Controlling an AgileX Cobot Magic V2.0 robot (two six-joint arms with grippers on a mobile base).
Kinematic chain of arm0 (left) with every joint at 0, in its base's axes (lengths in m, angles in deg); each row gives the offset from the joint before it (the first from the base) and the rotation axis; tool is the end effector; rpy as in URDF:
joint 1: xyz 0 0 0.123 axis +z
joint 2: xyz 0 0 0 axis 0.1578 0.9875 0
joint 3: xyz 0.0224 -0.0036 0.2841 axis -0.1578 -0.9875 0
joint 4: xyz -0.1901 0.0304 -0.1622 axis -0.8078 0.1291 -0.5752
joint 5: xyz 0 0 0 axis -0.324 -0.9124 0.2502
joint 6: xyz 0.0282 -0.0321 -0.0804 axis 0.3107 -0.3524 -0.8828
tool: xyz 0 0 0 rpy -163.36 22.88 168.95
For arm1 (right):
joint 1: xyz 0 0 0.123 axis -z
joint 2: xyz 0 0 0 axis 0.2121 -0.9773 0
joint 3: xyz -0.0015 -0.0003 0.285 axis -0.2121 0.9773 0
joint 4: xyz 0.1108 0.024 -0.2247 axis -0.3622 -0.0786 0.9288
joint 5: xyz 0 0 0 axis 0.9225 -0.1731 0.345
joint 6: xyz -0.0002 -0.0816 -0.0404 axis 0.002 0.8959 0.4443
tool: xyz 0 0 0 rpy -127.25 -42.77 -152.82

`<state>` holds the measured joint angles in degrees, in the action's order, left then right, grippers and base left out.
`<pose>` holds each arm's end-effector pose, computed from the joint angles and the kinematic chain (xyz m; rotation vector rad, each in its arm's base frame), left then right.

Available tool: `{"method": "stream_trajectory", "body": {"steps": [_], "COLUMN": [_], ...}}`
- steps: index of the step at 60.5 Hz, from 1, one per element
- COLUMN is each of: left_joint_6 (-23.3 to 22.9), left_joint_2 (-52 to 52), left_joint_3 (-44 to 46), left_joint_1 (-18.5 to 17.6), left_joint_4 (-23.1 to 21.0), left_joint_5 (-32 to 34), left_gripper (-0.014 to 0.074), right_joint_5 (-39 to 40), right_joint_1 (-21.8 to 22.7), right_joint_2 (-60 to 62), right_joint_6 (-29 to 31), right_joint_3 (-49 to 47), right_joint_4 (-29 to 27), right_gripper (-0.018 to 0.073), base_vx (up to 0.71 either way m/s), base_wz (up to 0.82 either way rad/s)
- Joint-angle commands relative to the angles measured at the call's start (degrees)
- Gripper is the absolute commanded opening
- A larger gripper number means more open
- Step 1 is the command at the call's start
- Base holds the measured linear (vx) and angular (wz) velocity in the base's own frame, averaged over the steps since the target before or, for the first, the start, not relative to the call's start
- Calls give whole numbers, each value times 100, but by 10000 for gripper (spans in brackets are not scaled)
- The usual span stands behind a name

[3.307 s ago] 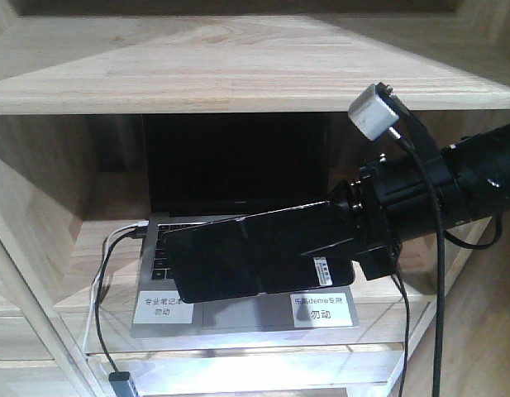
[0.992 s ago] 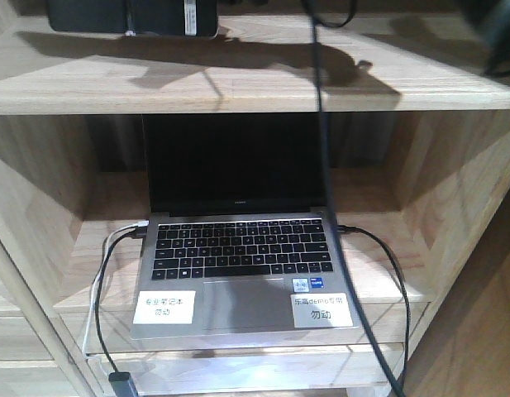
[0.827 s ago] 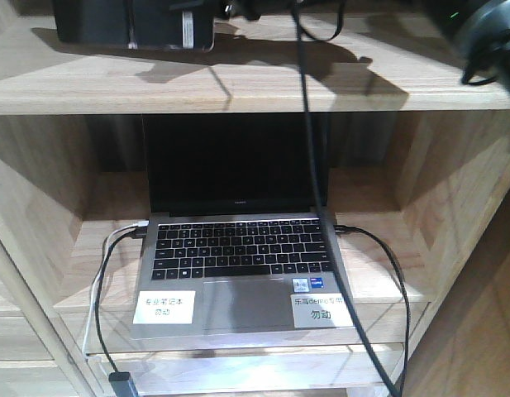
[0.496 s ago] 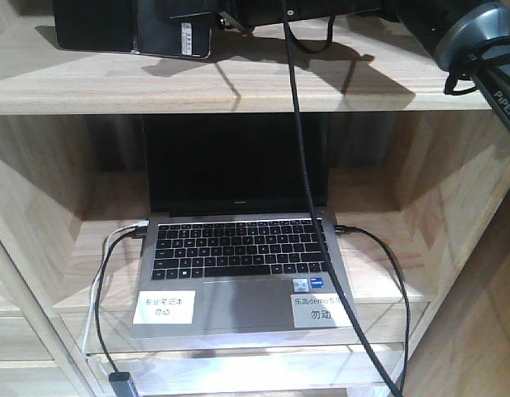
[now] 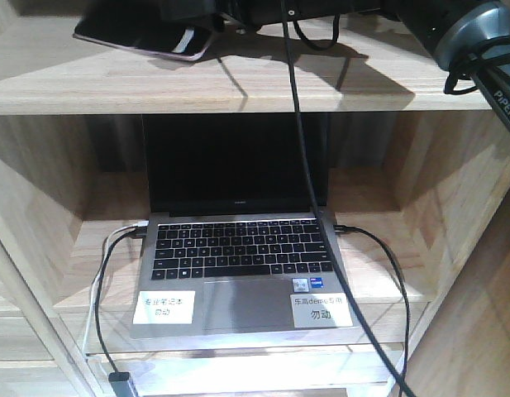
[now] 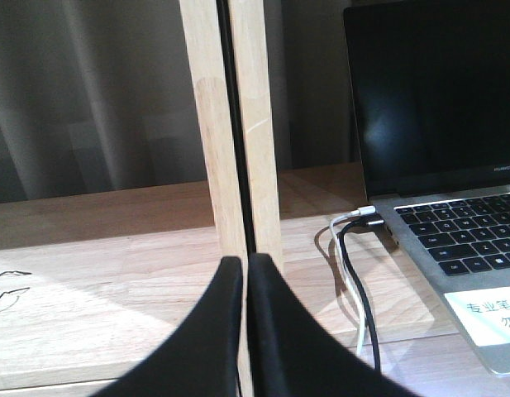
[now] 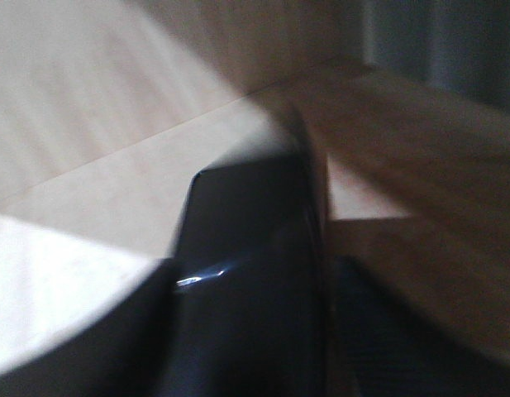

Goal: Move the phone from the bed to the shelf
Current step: 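Lower the phone onto the upper shelf and open the right gripper, then withdraw the right gripper away from the phone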

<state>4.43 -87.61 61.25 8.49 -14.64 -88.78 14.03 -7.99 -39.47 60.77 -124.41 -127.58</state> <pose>0.0561 0.0004 0.1856 0.0830 1.6912 0.0739 0.4221 0.2245 0.4144 -0.8554 1.7463 0.9962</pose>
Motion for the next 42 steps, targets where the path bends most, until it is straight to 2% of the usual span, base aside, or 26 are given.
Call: {"method": "stream_trajectory", "body": {"steps": [1, 5, 11, 30, 42], "left_joint_6": [-22, -22, -22, -22, -22], "left_joint_2": [-60, -60, -60, -60, -60], "left_joint_3": [146, 146, 146, 146, 146], "left_joint_1": [-12, -12, -12, -12, -12], "left_joint_4": [-26, -26, -26, -26, -26], "left_joint_5": [419, 419, 419, 419, 419], "left_gripper": [1, 1, 1, 1, 1], "right_joint_5": [454, 526, 535, 530, 498], "right_joint_1": [23, 23, 23, 23, 23], "right_joint_2": [322, 322, 327, 391, 644], "right_joint_6": [-110, -193, -230, -341, -520], "right_joint_3": [-175, -175, -175, -181, -181], "right_joint_4": [-118, -3, 133, 262, 614], "right_gripper": [596, 671, 730, 699, 628], "base_vx": [0, 0, 0, 0, 0], "base_wz": [0, 0, 0, 0, 0]}}
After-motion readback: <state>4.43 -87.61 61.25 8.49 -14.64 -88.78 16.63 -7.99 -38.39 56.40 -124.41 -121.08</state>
